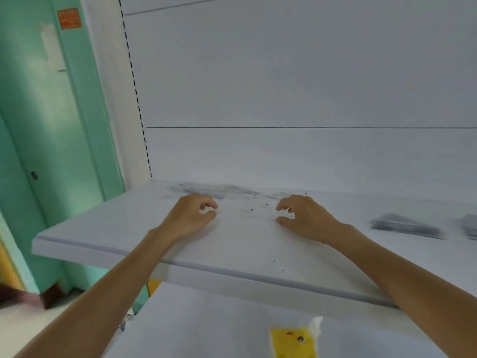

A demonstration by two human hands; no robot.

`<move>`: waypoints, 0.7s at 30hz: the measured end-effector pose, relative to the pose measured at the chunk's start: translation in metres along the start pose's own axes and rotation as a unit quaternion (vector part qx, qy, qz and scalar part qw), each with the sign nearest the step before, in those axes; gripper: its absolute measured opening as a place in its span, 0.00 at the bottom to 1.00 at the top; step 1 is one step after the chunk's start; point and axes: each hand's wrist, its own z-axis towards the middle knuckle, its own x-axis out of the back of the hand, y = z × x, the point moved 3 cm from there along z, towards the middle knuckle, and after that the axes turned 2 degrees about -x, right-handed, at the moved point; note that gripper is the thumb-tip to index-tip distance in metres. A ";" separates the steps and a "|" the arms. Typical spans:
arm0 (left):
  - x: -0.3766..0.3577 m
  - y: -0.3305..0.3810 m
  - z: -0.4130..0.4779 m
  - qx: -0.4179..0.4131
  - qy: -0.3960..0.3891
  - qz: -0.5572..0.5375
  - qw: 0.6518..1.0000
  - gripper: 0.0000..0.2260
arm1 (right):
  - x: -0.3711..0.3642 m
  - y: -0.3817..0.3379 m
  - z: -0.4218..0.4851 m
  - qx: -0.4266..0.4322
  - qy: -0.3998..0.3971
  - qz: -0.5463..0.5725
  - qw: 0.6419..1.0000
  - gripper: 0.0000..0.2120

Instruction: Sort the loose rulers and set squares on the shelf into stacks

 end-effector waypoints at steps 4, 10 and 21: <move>0.007 -0.030 0.011 0.014 -0.030 0.024 0.999 0.09 | -0.002 -0.018 0.016 -0.027 -0.005 0.012 1.000 0.17; 0.002 -0.060 0.031 0.073 -0.121 0.118 0.983 0.25 | -0.012 -0.032 0.038 -0.060 -0.017 0.021 0.998 0.25; -0.009 -0.067 0.050 -0.034 -0.061 -0.012 0.998 0.06 | -0.035 -0.017 0.051 -0.029 0.064 0.053 0.996 0.25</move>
